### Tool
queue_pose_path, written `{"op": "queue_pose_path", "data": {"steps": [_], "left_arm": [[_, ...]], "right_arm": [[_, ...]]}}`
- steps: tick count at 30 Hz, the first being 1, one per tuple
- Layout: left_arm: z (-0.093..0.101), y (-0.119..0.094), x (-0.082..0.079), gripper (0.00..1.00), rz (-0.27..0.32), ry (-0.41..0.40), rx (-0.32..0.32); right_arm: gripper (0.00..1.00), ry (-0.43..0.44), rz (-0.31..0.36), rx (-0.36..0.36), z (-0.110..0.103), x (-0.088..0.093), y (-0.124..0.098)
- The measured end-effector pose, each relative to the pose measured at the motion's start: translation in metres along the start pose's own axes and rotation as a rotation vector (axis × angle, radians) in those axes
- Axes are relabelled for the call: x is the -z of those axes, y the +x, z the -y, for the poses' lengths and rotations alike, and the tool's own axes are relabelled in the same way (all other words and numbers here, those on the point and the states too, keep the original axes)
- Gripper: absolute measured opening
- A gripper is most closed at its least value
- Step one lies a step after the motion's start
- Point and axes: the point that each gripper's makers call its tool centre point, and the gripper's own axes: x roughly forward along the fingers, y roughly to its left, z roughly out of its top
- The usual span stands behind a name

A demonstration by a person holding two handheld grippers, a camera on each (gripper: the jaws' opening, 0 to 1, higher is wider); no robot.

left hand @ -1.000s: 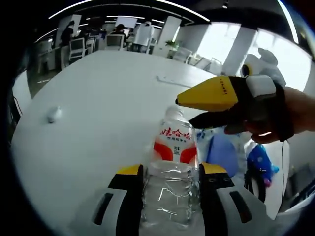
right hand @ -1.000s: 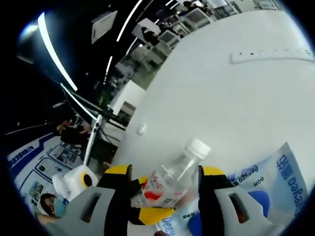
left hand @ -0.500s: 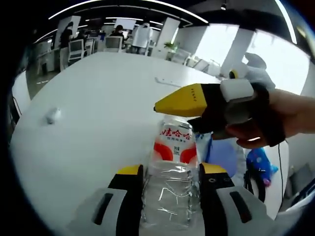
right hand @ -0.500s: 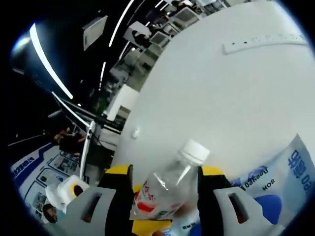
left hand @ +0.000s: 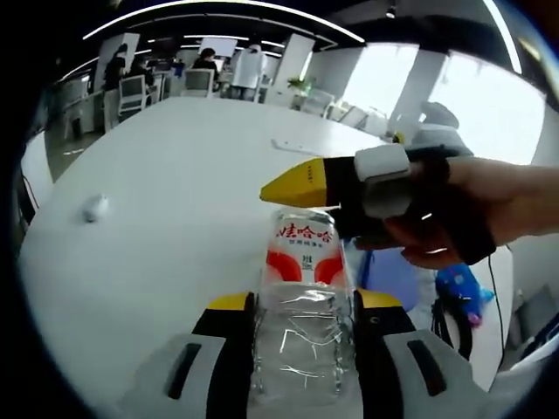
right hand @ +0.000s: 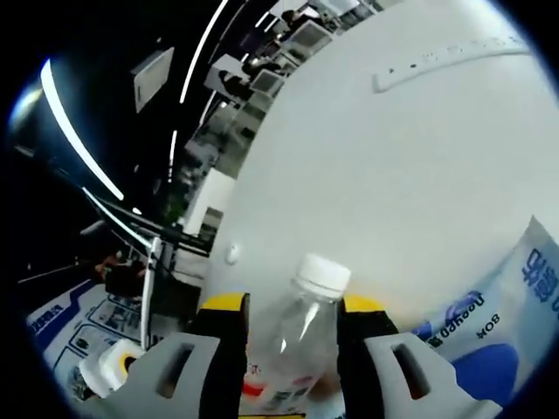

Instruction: Arrange the tabletop items into an orderly group along one side of the table until the central work area is clear of visible clutter.

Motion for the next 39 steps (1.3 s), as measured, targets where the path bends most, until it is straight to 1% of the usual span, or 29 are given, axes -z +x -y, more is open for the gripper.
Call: {"op": "queue_pose_path", "data": {"steps": [4, 5, 7, 10, 12, 14, 15, 17, 18, 19, 22, 24, 30, 34, 37, 39], "left_arm": [[0.000, 0.000, -0.001, 0.40, -0.006, -0.015, 0.004], [0.000, -0.001, 0.000, 0.40, -0.012, -0.010, 0.005], [0.001, -0.003, 0.000, 0.40, -0.012, 0.001, 0.008], [0.002, -0.004, 0.000, 0.40, -0.015, -0.009, 0.019], [0.001, -0.005, -0.001, 0.39, -0.015, -0.021, 0.024], [0.003, -0.006, -0.003, 0.39, -0.008, -0.022, 0.028], [0.003, -0.007, -0.004, 0.39, -0.005, -0.021, 0.027], [0.003, -0.009, -0.007, 0.38, -0.002, 0.002, 0.020], [0.002, -0.010, -0.009, 0.38, -0.001, 0.026, 0.012], [0.002, -0.010, -0.011, 0.38, 0.002, 0.032, 0.008], [0.003, -0.012, -0.018, 0.37, 0.018, 0.045, 0.006], [0.005, -0.012, -0.024, 0.37, 0.029, 0.055, 0.006], [0.011, -0.011, -0.042, 0.37, 0.069, 0.108, -0.001], [0.016, -0.007, -0.054, 0.37, 0.087, 0.156, 0.001], [0.021, -0.002, -0.062, 0.37, 0.095, 0.193, 0.008], [0.024, 0.002, -0.067, 0.37, 0.099, 0.203, 0.010]], "right_arm": [[0.33, 0.016, -0.001, -0.001, 0.000, -0.002, 0.001], [0.31, 0.032, 0.009, -0.008, -0.001, -0.004, 0.000], [0.29, 0.094, 0.031, -0.023, -0.002, -0.008, -0.002], [0.28, 0.043, 0.029, -0.030, -0.006, -0.008, -0.004], [0.27, 0.022, 0.044, -0.046, -0.013, -0.010, -0.005], [0.26, -0.016, 0.051, -0.058, -0.019, -0.013, -0.007], [0.26, -0.054, 0.054, -0.074, -0.025, -0.015, -0.008], [0.26, -0.091, 0.060, -0.091, -0.034, -0.017, -0.010], [0.25, -0.129, 0.068, -0.106, -0.041, -0.020, -0.012], [0.25, -0.160, 0.081, -0.124, -0.047, -0.022, -0.014], [0.24, -0.289, 0.115, -0.171, -0.068, -0.029, -0.022], [0.23, -0.327, 0.125, -0.176, -0.072, -0.031, -0.025], [0.23, -0.363, 0.179, -0.200, -0.081, -0.045, -0.039], [0.23, -0.414, 0.221, -0.218, -0.087, -0.055, -0.051], [0.22, -0.494, 0.244, -0.233, -0.092, -0.063, -0.060], [0.22, -0.548, 0.258, -0.241, -0.095, -0.068, -0.065]]}}
